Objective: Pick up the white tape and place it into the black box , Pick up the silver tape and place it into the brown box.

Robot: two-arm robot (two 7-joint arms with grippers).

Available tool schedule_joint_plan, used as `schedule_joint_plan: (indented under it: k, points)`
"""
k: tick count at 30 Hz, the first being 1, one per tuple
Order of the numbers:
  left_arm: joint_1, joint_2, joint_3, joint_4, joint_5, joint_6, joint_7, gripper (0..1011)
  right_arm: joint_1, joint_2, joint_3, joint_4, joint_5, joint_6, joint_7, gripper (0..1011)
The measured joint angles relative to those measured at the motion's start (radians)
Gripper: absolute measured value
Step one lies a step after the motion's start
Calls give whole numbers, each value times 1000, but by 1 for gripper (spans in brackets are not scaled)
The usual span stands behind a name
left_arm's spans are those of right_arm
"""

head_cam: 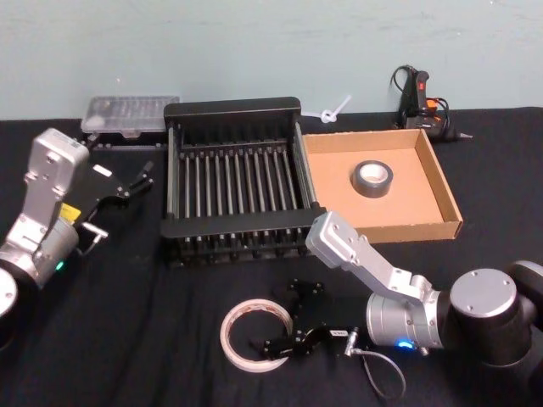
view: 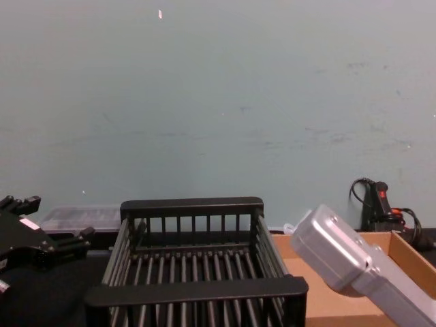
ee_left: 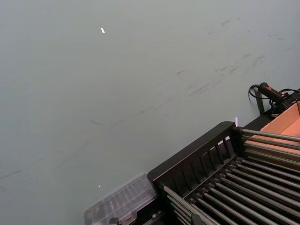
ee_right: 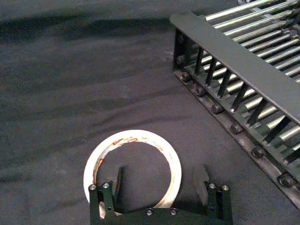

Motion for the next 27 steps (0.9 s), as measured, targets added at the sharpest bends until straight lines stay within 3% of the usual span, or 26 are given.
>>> schedule_joint_plan:
  k: [27]
  points:
    - [0,0,0,0,0,0,0,1001,-7,-7,14,-1,-25,-18,-31,1002]
